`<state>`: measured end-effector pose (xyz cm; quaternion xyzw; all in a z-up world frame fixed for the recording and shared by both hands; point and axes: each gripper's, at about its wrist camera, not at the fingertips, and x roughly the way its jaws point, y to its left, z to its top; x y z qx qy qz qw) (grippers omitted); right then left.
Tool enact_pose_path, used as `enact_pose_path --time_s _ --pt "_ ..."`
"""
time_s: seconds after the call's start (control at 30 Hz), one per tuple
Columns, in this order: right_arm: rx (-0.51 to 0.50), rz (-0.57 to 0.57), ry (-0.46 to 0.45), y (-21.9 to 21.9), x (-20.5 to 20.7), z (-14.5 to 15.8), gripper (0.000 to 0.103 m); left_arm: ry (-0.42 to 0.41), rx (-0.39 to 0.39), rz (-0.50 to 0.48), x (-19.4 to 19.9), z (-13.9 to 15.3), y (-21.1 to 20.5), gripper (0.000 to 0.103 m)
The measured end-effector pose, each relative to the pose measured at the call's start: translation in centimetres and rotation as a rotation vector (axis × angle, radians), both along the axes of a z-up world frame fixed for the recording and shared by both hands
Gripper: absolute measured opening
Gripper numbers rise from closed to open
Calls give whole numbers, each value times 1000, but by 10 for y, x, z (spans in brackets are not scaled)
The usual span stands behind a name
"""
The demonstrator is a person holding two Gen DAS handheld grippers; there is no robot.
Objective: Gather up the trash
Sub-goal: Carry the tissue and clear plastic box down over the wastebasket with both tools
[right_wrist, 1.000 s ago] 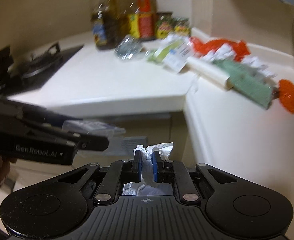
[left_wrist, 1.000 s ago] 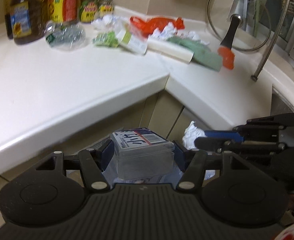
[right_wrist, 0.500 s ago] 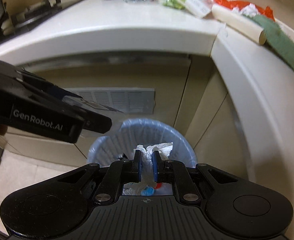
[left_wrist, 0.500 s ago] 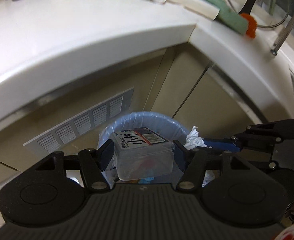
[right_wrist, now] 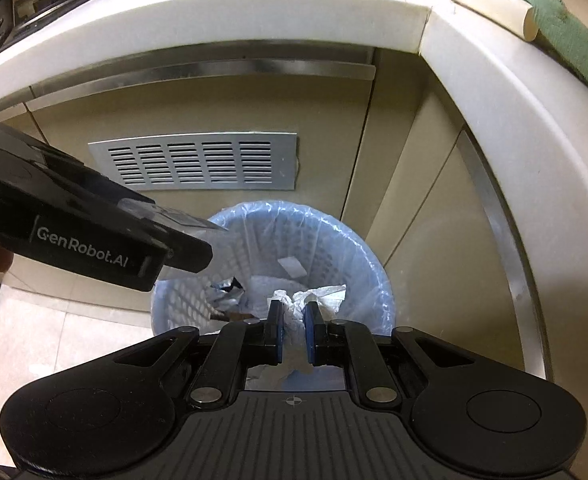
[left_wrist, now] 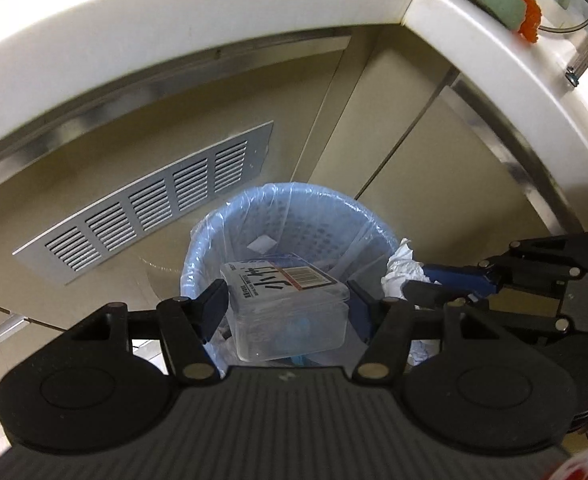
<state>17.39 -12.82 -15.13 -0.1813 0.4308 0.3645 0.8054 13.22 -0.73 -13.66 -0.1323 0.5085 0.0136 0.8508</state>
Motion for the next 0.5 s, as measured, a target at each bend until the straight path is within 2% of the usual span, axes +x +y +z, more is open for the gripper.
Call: enact_pose_path --time_s 0.3,0.4,0.43,0.5 --pt "-1 -1 6 2 6 -3 11 8 -2 4 8 -7 0 60" --pt "1 -10 7 2 8 -3 11 -11 -24 6 9 -7 3 61" --pt "2 -12 8 2 8 -3 11 -11 -27 7 10 -8 4 62" --pt "1 -16 9 1 8 -3 11 -10 -27 10 13 -9 3 75"
